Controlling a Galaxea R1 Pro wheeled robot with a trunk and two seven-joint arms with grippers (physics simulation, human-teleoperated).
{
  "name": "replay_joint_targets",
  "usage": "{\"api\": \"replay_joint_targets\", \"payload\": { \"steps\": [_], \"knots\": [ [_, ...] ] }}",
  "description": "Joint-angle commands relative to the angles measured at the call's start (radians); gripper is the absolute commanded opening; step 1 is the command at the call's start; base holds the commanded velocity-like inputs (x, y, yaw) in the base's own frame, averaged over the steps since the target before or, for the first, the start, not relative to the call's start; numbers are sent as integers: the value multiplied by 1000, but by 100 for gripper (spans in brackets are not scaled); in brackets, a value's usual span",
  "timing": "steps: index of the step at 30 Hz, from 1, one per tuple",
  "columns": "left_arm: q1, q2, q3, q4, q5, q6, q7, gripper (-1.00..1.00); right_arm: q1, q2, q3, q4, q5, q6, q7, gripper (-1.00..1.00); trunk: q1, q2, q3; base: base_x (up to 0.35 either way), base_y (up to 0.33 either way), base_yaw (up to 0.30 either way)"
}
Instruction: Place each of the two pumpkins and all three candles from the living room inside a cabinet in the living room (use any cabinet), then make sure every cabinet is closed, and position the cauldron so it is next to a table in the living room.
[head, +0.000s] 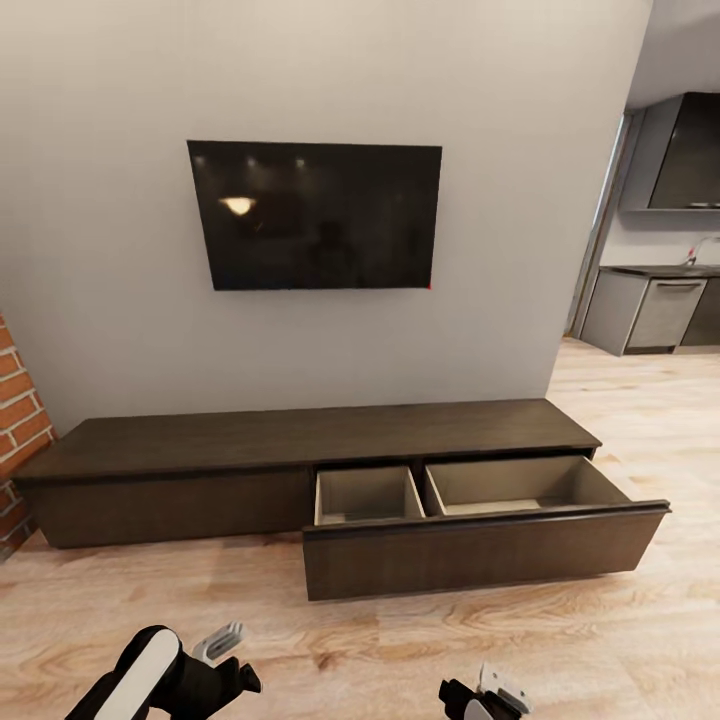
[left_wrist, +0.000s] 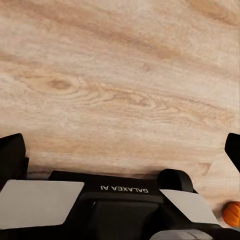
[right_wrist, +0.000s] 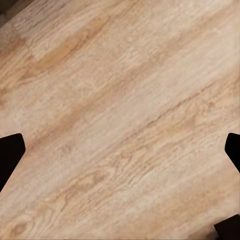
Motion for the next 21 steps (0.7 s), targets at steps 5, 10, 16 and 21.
{"api": "replay_joint_targets", "payload": {
  "steps": [5,10,16,21],
  "knots": [
    [0,-5,-2,1,-100,-49,-1,100,0,1,2,0,1,0,-2,100,-19,35,9,-21,0,-70],
    [0,-9,-9,13,-127,-111,-1,100,0,0,2,0,2,0,-6,100,-38,70,17,-46,0,-89],
    [0,-14,-30,108,-220,-245,-2,100,0,0,2,0,1,0,-7,100,-61,112,27,-5,0,-98],
    [0,-43,-57,145,-278,-275,-3,100,0,0,2,1,2,0,-7,100,-81,147,35,-1,0,-111]
  ]
}}
